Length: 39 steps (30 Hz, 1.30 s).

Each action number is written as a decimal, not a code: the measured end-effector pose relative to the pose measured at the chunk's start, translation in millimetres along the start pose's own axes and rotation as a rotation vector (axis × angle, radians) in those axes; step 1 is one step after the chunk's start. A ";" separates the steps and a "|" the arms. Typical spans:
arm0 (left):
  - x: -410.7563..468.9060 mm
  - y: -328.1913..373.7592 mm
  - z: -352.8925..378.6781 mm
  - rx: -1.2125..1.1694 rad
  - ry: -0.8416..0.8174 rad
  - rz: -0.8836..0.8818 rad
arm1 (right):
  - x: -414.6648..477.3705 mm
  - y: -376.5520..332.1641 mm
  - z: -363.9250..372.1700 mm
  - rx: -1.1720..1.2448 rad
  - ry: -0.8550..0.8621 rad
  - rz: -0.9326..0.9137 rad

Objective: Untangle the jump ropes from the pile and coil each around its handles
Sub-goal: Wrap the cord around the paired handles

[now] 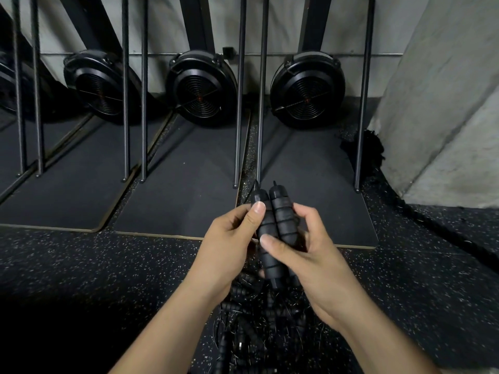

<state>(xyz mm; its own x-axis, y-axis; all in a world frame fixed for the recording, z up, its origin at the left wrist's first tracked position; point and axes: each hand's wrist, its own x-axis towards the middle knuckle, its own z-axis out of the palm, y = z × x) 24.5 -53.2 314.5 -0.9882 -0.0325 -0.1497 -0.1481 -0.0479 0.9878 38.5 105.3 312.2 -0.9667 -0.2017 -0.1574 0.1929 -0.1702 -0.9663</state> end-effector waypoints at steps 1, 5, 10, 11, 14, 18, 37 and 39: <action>0.0 1.0 -1.1 0.013 0.011 0.003 | -1.9 -1.1 1.9 0.033 -0.041 0.019; 6.8 -0.1 -10.8 0.303 0.106 0.160 | -3.1 -1.9 4.8 0.002 -0.095 0.060; 17.6 2.9 -37.9 0.496 0.348 0.382 | -4.6 -20.1 -9.8 -0.110 -0.269 0.213; 15.4 5.1 -37.5 0.398 0.323 0.359 | -6.6 -24.7 -13.2 -0.128 -0.350 0.250; 14.2 8.9 -33.0 0.069 0.162 0.179 | -12.4 -37.2 -19.8 -0.127 -0.513 0.273; 9.5 9.1 -17.1 -0.299 0.139 -0.123 | -15.9 -42.9 -16.1 -0.037 -0.558 0.165; 2.8 -18.6 4.1 0.636 -0.195 -0.124 | -2.4 -16.3 -12.8 -0.022 -0.101 0.042; 1.7 -15.3 8.2 0.529 -0.208 -0.137 | -0.9 -17.7 -13.4 0.036 -0.090 0.026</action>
<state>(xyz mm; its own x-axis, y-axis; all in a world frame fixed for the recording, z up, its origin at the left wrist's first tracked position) 24.8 -44.4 299.4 -0.9378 0.1379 -0.3185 -0.2213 0.4692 0.8549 33.7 121.5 326.7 -0.9426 -0.2919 -0.1621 0.2253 -0.1977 -0.9540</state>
